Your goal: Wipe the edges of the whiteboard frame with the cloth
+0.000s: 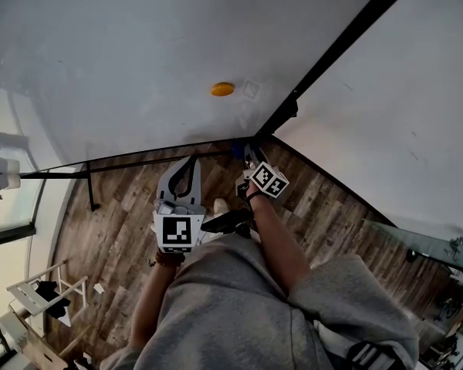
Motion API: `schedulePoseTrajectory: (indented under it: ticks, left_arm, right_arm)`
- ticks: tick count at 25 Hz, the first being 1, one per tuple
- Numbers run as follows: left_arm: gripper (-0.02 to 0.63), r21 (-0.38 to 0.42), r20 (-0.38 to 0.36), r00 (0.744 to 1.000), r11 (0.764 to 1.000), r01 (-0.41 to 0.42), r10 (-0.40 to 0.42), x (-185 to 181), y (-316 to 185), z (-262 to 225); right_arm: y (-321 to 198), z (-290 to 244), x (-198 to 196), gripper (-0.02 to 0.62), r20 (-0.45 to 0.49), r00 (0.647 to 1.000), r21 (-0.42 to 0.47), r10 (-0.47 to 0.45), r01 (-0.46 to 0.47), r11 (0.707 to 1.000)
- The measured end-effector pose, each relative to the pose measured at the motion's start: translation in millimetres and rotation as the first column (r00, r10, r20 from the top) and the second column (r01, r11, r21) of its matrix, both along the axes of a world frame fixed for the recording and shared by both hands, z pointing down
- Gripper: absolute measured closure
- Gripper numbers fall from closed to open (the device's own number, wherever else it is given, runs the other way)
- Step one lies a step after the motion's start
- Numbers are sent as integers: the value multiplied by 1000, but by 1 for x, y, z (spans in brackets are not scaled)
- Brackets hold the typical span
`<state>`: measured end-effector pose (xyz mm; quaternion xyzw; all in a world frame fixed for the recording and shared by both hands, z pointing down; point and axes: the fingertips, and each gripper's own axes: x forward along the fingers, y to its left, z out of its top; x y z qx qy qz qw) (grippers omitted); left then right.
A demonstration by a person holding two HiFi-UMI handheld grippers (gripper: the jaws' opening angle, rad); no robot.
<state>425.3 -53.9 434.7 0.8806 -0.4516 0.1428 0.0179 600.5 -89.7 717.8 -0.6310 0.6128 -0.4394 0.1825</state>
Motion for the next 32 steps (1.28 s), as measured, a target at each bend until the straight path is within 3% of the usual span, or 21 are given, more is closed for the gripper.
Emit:
schedulePoseTrajectory:
  ticks: [20,32]
  left_arm:
    - [594,-5,-14,1000,1000,28,-28,-11,-1,4]
    - [594,-4,-4,999,999,44,-44,-21,3,4]
  right_arm:
    - [-7,-14,-27,472,-25,993,17,-115,115,993]
    - [-9,-19,-36,472,91,994,36,-56,53,998]
